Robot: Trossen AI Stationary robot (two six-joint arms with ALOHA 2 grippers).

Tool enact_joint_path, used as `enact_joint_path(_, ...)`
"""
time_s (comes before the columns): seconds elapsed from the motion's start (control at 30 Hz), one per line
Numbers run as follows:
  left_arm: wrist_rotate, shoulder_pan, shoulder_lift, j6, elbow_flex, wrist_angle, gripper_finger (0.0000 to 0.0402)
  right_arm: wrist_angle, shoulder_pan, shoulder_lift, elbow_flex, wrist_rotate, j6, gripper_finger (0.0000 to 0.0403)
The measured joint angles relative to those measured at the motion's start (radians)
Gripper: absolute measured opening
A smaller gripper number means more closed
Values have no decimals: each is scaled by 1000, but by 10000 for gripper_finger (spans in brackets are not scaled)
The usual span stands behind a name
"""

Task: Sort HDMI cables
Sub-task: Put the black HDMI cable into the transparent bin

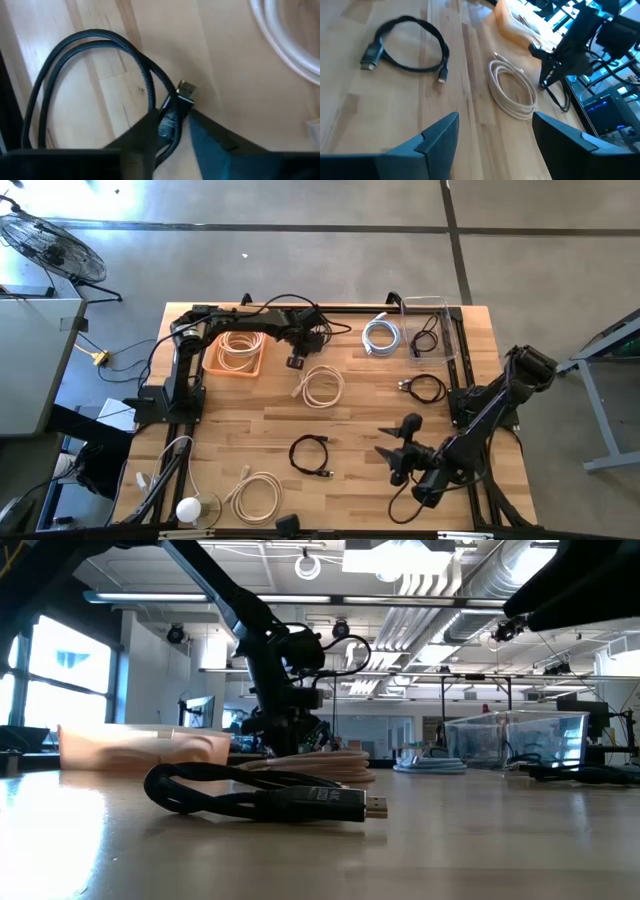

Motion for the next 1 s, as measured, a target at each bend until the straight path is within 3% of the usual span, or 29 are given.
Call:
enact_joint_path(0.13, -5, 18, -1, -7, 2, -9, 17, 24, -9, 0, -13, -6, -2, 245)
enact_joint_path(0.4, -1, 26, -16, -73, -2, -51, 4, 60, -8, 0, -13, -6, -33, 245)
enact_joint_path(0.6, 43, -26, -67, -94, -6, -112, 2, 161, -6, 0, -13, 2, -131, 245)
enact_joint_path(0.83, 48, -116, -203, -95, -5, -199, 1, 262, -7, 0, -13, 106, -61, 245)
enact_joint_path(1.0, 57, -211, -343, -121, -4, -260, 1, 344, -24, 0, -12, 23, -56, 245)
